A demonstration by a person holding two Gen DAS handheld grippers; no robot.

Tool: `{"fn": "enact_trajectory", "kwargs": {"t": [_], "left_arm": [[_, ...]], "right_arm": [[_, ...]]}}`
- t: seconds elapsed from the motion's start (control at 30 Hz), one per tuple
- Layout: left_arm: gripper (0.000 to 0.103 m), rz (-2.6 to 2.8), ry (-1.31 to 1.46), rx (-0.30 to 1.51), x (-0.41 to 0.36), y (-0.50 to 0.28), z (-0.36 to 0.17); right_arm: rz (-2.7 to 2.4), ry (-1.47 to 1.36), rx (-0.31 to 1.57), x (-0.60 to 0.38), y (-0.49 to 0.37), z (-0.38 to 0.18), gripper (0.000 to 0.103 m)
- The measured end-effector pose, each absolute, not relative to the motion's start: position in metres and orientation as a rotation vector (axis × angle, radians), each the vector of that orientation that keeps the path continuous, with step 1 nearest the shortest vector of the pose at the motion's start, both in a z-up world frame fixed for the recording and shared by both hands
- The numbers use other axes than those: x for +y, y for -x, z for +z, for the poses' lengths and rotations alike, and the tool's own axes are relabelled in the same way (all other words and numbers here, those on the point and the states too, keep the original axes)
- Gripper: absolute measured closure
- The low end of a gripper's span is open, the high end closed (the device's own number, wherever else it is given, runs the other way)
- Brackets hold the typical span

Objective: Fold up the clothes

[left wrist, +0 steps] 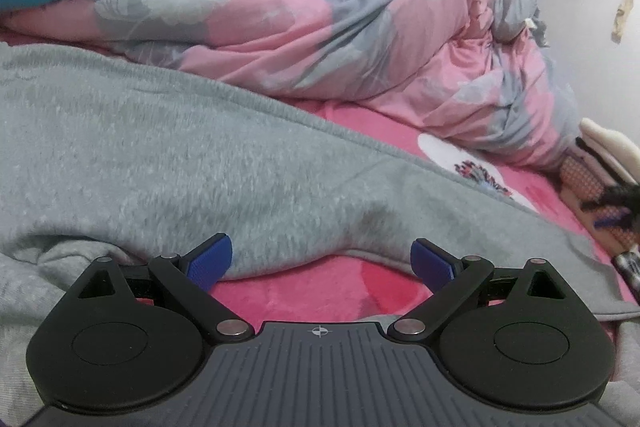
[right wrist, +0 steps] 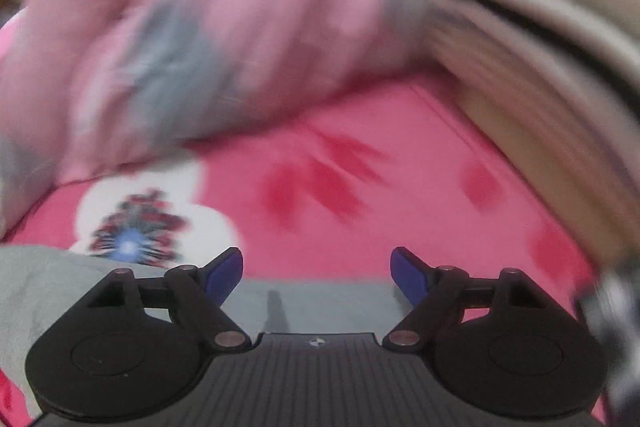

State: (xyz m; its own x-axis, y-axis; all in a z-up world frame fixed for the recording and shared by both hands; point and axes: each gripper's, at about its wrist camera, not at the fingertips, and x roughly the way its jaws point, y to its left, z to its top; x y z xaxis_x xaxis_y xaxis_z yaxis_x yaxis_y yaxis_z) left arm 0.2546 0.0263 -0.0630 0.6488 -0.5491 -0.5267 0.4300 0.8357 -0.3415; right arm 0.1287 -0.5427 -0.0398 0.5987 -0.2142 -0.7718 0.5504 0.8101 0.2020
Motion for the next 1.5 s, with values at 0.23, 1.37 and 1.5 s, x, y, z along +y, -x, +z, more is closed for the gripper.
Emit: {"fn": "enact_trajectory", "kwargs": {"t": [0.23, 1.37, 1.5], "left_arm": [[0.006, -0.56, 0.177, 0.656, 0.025, -0.254, -0.065], [0.006, -0.568, 0.168, 0.645, 0.023, -0.25, -0.068], [0.006, -0.565, 0.175, 0.637, 0.023, -0.25, -0.066]], "right_arm": [[-0.499, -0.728, 0.751, -0.59, -0.077, -0.08, 0.023], [-0.543, -0.537, 0.679, -0.625, -0.202, -0.087, 0.064], [-0.493, -0.754, 0.621, -0.631, -0.12, -0.073, 0.057]]}}
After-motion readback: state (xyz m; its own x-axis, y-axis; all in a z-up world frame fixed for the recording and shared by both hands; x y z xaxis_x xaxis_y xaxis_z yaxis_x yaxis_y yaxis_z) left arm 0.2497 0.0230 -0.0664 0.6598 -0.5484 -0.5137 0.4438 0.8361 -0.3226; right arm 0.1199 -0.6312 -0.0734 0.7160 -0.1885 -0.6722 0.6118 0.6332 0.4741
